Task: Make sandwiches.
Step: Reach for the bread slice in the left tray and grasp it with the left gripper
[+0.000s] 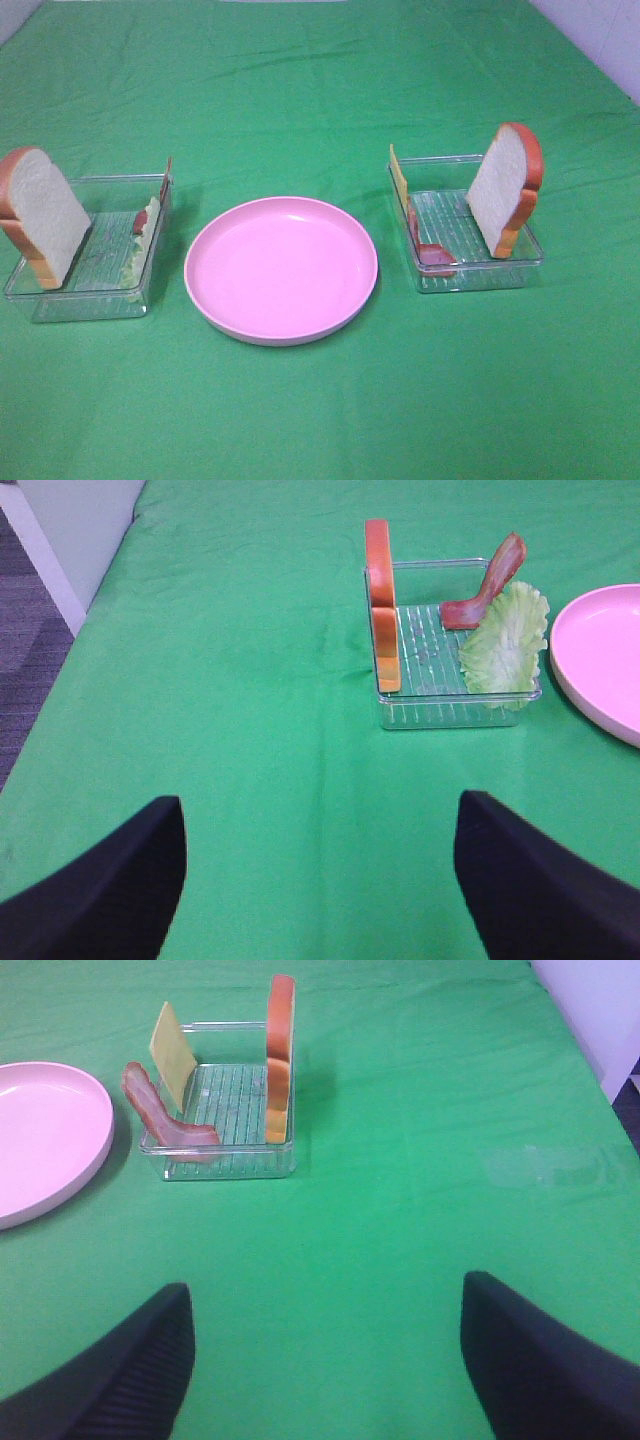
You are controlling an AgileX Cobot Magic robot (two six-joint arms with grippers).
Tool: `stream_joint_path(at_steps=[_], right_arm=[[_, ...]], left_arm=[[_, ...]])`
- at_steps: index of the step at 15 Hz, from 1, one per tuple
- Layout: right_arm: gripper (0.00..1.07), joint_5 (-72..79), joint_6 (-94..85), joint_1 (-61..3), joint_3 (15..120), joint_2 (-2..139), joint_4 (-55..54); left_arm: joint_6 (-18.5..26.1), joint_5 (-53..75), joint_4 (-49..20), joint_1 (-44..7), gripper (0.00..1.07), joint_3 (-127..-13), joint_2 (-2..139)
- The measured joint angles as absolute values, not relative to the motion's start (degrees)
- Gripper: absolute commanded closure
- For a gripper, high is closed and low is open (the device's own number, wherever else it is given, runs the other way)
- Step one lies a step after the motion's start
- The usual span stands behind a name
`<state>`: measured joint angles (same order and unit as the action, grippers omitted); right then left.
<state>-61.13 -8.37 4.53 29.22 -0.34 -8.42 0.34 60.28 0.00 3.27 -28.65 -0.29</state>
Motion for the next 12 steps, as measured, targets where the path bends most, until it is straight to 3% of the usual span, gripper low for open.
stream_joint_path(at_steps=[12], right_arm=[[0.36,-61.1,-8.4,4.5,29.2,-0.3,-8.4]], left_arm=[[0.3,60.3,0.0,3.3,0.35,-28.6,-0.3]])
